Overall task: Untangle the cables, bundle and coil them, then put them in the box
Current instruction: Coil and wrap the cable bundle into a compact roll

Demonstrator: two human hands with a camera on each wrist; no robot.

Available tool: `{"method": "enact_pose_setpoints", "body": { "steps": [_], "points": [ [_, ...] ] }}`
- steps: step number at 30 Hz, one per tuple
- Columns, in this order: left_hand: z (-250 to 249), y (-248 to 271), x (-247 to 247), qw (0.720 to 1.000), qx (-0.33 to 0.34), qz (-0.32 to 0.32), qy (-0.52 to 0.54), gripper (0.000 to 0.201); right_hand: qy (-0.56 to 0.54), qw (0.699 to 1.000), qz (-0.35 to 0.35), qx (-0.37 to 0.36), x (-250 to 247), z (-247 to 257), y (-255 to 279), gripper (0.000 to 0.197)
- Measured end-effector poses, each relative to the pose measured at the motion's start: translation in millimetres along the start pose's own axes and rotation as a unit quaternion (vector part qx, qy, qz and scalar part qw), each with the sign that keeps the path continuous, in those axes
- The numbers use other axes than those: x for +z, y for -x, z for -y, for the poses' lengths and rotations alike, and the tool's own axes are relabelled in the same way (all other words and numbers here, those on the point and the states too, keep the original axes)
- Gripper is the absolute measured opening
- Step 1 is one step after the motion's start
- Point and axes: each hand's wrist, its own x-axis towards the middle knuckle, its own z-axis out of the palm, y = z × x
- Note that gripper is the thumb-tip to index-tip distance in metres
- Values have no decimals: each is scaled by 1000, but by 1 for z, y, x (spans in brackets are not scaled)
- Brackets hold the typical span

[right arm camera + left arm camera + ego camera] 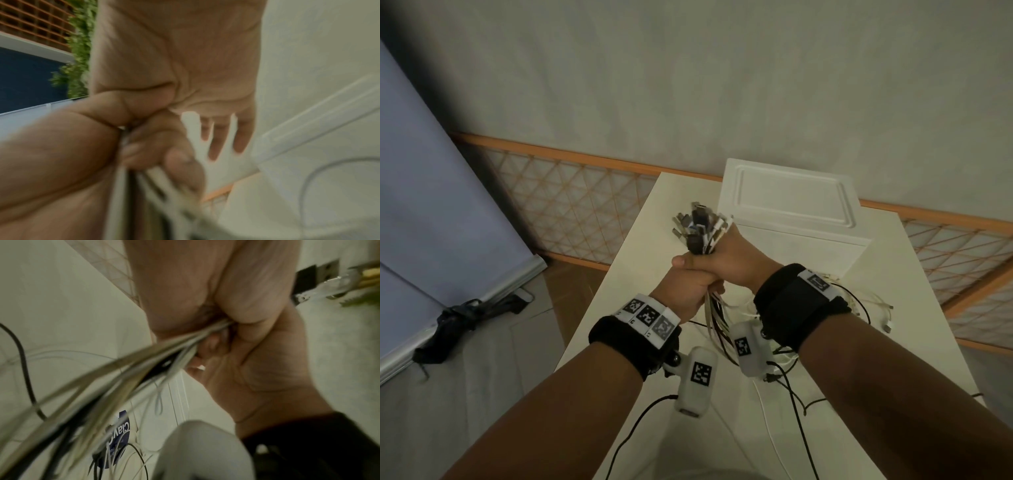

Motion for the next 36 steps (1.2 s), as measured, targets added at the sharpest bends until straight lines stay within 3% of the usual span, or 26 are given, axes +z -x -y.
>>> {"method": "enact_pose_setpoints", "body": {
  "steps": [1, 2, 4, 5, 6, 7, 9, 13, 17, 20, 22, 24, 25, 27, 28, 32, 34, 36],
  "points": [
    [0, -1, -1, 999, -6, -14, -39, 7, -89, 995, 44, 2, -3, -4, 2, 40],
    [-1, -3, -3, 998, -15, -33, -43, 8, -174, 981, 81, 26, -6, -10, 6, 51],
    [-7, -6, -10, 996, -42, -76, 24, 24, -253, 955, 119, 97, -5, -22, 15, 90],
    [-11, -9, -15, 990, -56, -99, 88, 35, -219, 959, 140, 113, 0, -31, 20, 94],
    [-17, -11, -20, 979, -67, -120, 151, 44, -133, 971, 162, 114, 6, -38, 26, 85],
    [-21, -15, -26, 968, -76, -138, 197, 50, -13, 978, 181, 106, 15, -49, 32, 67],
    [-25, -22, -39, 962, -73, -160, 207, 57, 188, 961, 185, 80, 26, -67, 46, 37],
    [-29, -23, -49, 959, -39, -176, 218, 61, 313, 937, 119, 97, 6, -88, 61, 23],
    [-43, -26, -77, 914, 10, -260, 312, 57, 394, 900, 16, 185, -52, -124, 87, 11],
    [-44, -28, -92, 906, 28, -281, 316, 59, 479, 854, -85, 183, -83, -138, 112, 21],
    [-36, -29, -87, 914, 17, -257, 313, 63, 521, 826, -111, 183, -89, -138, 114, 23],
    [-27, -30, -75, 919, 1, -230, 320, 64, 541, 806, -66, 232, -91, -141, 110, 31],
    [-22, -30, -69, 920, -5, -223, 323, 62, 532, 801, -18, 275, -91, -141, 108, 46],
    [-12, -31, -58, 926, -20, -215, 309, 56, 486, 809, 77, 320, -86, -132, 98, 97],
    [-7, -30, -52, 931, -30, -212, 296, 54, 465, 827, 92, 303, -79, -121, 90, 111],
    [4, -23, -21, 959, -58, -156, 228, 56, 394, 910, 3, 127, -36, -48, 53, 108],
    [3, -19, -10, 972, -58, -131, 189, 61, 377, 922, -66, 55, -19, -17, 40, 110],
    [4, -18, -7, 979, -51, -126, 150, 58, 379, 921, -87, -2, -9, 6, 35, 107]
  ]
}}
